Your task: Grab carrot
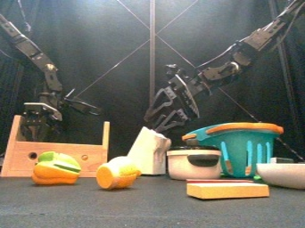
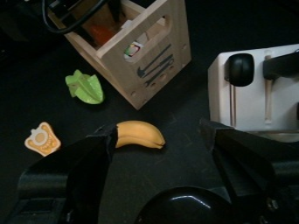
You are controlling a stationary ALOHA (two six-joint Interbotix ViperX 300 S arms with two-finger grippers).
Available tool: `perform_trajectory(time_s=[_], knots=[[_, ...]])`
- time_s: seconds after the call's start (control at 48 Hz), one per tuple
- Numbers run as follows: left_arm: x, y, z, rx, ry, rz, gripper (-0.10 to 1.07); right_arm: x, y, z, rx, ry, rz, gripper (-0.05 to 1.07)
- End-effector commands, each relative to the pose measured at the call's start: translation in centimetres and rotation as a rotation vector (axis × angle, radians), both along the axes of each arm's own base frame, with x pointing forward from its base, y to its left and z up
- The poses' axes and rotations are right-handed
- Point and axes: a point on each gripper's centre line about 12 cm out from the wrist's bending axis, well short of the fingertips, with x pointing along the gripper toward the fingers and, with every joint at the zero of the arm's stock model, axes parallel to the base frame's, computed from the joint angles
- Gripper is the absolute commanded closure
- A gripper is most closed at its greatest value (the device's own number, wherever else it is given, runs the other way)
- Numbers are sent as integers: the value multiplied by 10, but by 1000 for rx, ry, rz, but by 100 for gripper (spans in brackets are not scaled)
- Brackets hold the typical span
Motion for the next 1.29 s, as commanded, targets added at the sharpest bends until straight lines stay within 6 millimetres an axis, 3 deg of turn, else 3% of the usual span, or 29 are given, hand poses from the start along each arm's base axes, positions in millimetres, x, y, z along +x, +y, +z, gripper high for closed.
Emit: perform_trajectory(time_s=[0.0, 0.562, 0.708, 1.042, 1.271], knots=[[3, 5, 2, -1, 31, -15, 1, 3, -2, 12, -12, -33, -1, 0], [5, 9, -28, -51, 103, -9, 3, 3, -2, 11, -11, -30, -2, 0], [4, 9, -33, -60, 114, -7, 11, 3, -2, 11, -12, -30, -1, 0], [8, 12, -31, -37, 84, -2, 36, 3, -2, 11, -9, -29, -3, 0], [12, 13, -5, 8, 22, 7, 40, 2, -1, 9, -6, -16, -1, 0]])
